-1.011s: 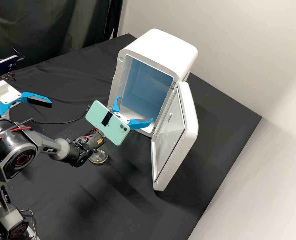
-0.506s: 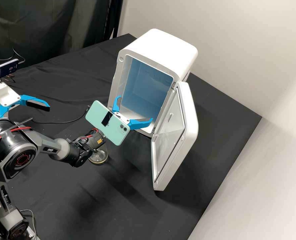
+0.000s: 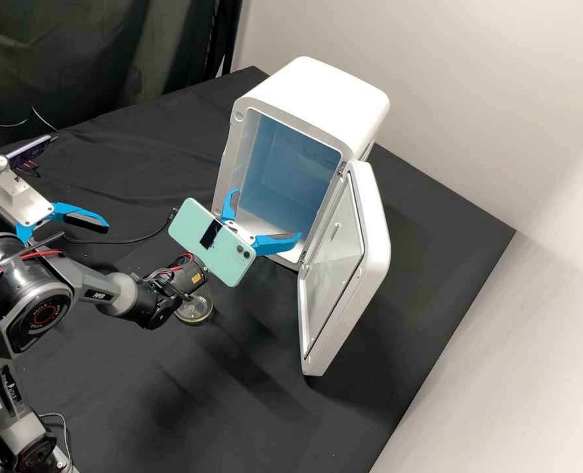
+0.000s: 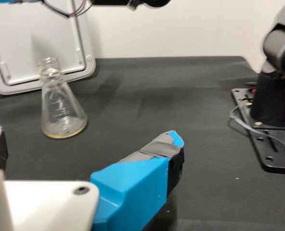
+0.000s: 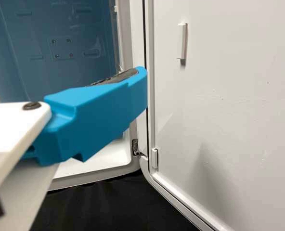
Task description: Place the flask in the incubator
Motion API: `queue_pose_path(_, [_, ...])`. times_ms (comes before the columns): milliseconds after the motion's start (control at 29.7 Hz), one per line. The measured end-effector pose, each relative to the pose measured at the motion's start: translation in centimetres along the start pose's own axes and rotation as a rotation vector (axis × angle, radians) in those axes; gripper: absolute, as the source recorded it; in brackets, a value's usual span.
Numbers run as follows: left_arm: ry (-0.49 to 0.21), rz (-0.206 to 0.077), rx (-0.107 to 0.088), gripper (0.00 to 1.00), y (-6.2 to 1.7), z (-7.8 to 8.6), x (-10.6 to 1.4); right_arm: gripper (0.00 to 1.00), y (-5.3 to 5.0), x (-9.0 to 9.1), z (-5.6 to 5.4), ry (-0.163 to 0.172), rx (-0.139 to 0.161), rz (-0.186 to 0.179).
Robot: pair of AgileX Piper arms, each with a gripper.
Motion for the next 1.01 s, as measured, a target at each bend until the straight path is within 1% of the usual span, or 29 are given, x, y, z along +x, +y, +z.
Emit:
queue_pose_path(135, [0.037, 0.009, -0.01, 1.0, 0.27, -0.8, 0.3, 1.0, 0.0, 0.0, 0.0, 0.0, 0.0, 0.0])
queue_pose_path(169, [0.043, 0.017, -0.01, 1.0, 0.47, -1.0, 0.4, 1.0, 0.0, 0.0, 0.0, 0.0, 0.0, 0.0])
queue_pose_path(236, [0.067, 0.026, -0.015, 1.0, 0.68, -1.6, 0.5, 1.0, 0.0, 0.0, 0.0, 0.0, 0.0, 0.0])
queue_pose_path(303, [0.083, 0.033, -0.016, 1.0, 0.88, -2.0, 0.6, 1.0, 0.0, 0.0, 0.0, 0.0, 0.0, 0.0])
queue_pose_path(405, [0.103, 0.044, -0.031, 1.0, 1.24, -2.9, 0.7, 1.0, 0.0, 0.0, 0.0, 0.0, 0.0, 0.0])
queue_pose_path(438, [0.112, 0.044, -0.034, 1.0, 1.24, -3.1, 0.7, 1.0, 0.0, 0.0, 0.0, 0.0, 0.0, 0.0])
queue_pose_path(506, [0.125, 0.049, -0.034, 1.0, 1.44, -3.6, 0.8, 1.0, 0.0, 0.0, 0.0, 0.0, 0.0, 0.0])
queue_pose_path(539, [0.133, 0.053, -0.039, 1.0, 1.53, -3.9, 0.8, 1.0, 0.0, 0.0, 0.0, 0.0, 0.0, 0.0])
queue_pose_path(607, [0.157, 0.064, -0.059, 1.0, 1.75, -4.4, 0.7, 1.0, 0.0, 0.0, 0.0, 0.0, 0.0, 0.0])
queue_pose_path(708, [0.176, 0.074, -0.06, 1.0, 1.99, -5.0, 0.7, 1.0, 0.0, 0.0, 0.0, 0.0, 0.0, 0.0])
queue_pose_path(809, [0.183, 0.076, -0.056, 1.0, 2.08, -5.3, 0.6, 1.0, 0.0, 0.0, 0.0, 0.0, 0.0, 0.0])
queue_pose_path(1011, [0.18, 0.073, -0.049, 1.0, 2.08, -5.4, 0.6, 1.0, 0.0, 0.0, 0.0, 0.0, 0.0, 0.0])
